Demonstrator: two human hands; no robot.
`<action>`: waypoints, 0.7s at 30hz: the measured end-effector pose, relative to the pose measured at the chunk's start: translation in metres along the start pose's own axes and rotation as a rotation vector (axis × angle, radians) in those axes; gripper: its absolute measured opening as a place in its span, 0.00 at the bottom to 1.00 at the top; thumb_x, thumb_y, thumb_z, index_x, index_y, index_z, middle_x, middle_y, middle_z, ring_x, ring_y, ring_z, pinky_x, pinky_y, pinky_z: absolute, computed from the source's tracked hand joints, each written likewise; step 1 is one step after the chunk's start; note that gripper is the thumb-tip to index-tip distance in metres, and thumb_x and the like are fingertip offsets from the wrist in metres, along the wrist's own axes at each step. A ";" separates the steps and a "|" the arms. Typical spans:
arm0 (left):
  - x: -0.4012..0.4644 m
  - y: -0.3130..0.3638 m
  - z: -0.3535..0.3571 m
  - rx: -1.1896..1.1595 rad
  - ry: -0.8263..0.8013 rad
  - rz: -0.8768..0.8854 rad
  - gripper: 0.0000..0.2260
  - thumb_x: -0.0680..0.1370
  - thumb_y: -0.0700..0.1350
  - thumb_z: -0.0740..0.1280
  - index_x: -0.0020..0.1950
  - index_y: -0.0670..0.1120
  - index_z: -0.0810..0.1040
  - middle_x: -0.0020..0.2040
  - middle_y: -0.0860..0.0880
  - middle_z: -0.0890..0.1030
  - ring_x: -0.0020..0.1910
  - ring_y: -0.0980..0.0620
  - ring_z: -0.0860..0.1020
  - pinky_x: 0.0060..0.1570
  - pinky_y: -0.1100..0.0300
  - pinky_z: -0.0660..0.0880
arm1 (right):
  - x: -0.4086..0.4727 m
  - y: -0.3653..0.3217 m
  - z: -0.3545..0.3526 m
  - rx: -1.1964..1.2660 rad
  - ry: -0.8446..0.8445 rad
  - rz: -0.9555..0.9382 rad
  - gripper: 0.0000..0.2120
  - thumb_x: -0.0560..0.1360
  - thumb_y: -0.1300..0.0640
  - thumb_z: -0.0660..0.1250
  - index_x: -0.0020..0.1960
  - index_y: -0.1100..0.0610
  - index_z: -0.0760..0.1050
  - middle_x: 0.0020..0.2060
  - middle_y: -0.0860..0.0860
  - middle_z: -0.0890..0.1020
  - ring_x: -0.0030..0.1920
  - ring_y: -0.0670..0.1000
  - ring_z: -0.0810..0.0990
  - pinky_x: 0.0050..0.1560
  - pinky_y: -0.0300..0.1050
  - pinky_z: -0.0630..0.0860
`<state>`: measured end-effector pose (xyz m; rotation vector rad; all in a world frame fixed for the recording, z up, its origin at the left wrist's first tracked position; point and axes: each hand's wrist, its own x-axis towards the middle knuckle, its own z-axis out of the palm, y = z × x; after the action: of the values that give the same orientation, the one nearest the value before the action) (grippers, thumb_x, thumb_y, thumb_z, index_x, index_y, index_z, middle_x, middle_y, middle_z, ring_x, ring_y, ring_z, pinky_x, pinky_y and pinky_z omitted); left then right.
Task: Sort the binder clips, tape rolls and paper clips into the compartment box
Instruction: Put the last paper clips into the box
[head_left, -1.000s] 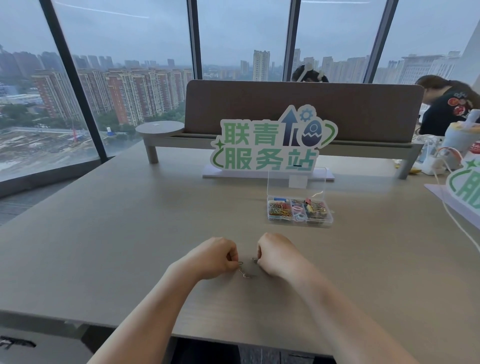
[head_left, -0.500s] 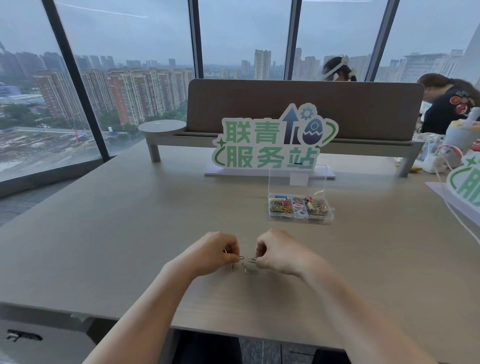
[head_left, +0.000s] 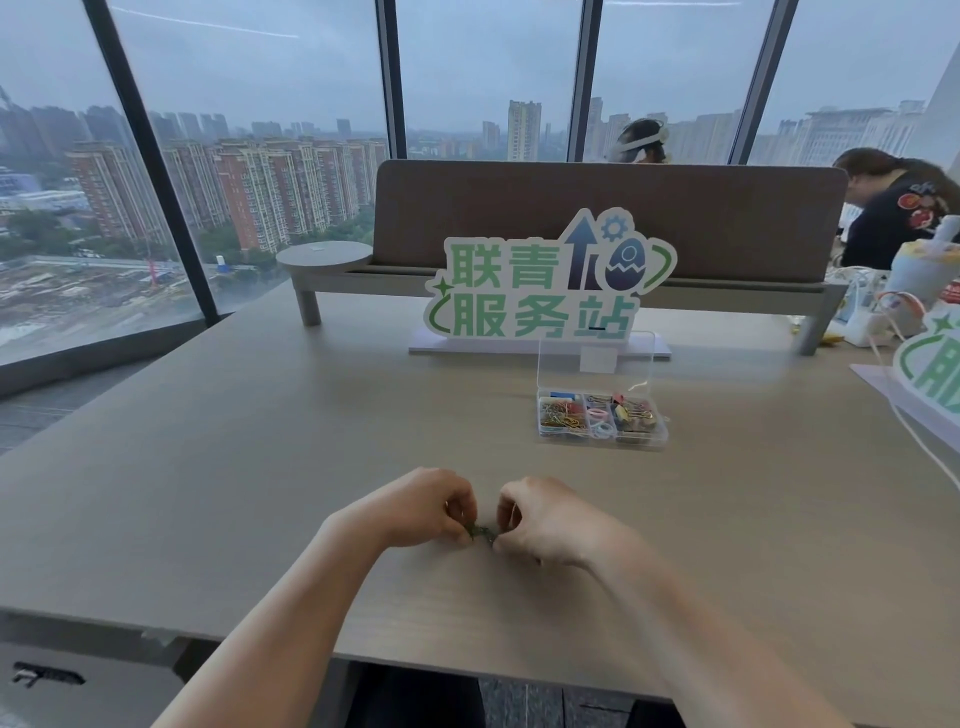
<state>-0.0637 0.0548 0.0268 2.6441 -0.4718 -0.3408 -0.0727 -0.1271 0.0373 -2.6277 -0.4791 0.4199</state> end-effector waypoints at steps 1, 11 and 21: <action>0.001 0.000 0.000 0.001 -0.003 -0.011 0.06 0.71 0.44 0.72 0.45 0.52 0.80 0.44 0.55 0.78 0.45 0.54 0.77 0.47 0.60 0.76 | 0.001 0.000 0.001 -0.010 -0.001 -0.001 0.07 0.70 0.57 0.72 0.47 0.56 0.78 0.44 0.55 0.83 0.37 0.53 0.81 0.37 0.43 0.77; 0.001 0.005 -0.002 0.044 -0.081 -0.028 0.02 0.73 0.47 0.70 0.42 0.52 0.78 0.40 0.56 0.77 0.38 0.57 0.74 0.39 0.63 0.72 | 0.007 -0.003 0.005 -0.068 0.009 0.004 0.06 0.72 0.58 0.69 0.48 0.55 0.81 0.48 0.54 0.84 0.50 0.55 0.81 0.44 0.41 0.72; -0.003 -0.001 0.000 -0.061 0.041 -0.003 0.05 0.68 0.44 0.70 0.34 0.53 0.77 0.35 0.56 0.79 0.34 0.59 0.75 0.38 0.60 0.75 | 0.013 -0.005 0.013 -0.021 0.115 0.033 0.06 0.71 0.60 0.68 0.46 0.56 0.82 0.47 0.54 0.85 0.50 0.54 0.82 0.44 0.39 0.72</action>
<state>-0.0667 0.0567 0.0267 2.5871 -0.4379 -0.2970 -0.0674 -0.1134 0.0259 -2.6657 -0.4050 0.2732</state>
